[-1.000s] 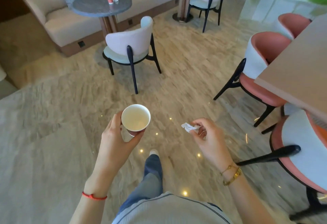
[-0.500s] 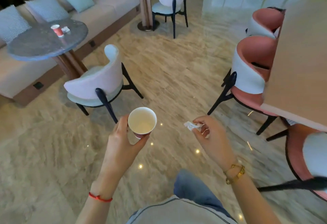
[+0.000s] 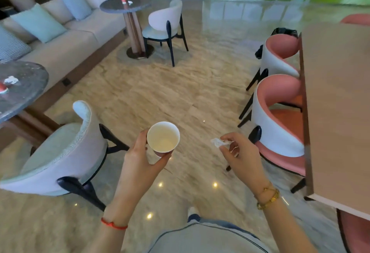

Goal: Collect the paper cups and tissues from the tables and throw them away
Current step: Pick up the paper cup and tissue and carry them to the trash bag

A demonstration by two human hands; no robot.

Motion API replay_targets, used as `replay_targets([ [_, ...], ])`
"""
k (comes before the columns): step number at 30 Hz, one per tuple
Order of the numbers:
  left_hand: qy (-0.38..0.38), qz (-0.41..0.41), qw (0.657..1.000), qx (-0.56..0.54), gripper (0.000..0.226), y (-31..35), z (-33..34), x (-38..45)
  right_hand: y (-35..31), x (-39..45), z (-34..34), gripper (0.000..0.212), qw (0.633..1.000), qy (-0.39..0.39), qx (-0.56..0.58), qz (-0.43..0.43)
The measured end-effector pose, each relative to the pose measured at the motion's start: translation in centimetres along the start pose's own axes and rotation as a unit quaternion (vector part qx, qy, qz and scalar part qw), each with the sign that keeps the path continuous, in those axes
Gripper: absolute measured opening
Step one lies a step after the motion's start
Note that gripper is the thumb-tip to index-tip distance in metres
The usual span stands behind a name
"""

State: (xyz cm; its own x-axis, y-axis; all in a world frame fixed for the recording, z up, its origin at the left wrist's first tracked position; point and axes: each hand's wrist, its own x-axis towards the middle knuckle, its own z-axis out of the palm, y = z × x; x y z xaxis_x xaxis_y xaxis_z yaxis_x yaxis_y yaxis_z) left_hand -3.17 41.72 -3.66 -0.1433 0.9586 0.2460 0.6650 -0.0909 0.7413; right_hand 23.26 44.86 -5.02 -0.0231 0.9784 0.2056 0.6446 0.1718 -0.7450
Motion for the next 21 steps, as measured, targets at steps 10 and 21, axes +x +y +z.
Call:
replay_targets([
  [10,-0.021,-0.007,1.0,-0.021,0.066,-2.2,7.6,22.0,4.7,21.2,1.8,0.02,0.999,0.006,-0.021,0.029],
  [21,-0.09,0.058,0.992,-0.065,0.061,-3.4,17.7,52.4,10.7,48.2,3.8,0.02,0.994,0.074,-0.038,0.065],
])
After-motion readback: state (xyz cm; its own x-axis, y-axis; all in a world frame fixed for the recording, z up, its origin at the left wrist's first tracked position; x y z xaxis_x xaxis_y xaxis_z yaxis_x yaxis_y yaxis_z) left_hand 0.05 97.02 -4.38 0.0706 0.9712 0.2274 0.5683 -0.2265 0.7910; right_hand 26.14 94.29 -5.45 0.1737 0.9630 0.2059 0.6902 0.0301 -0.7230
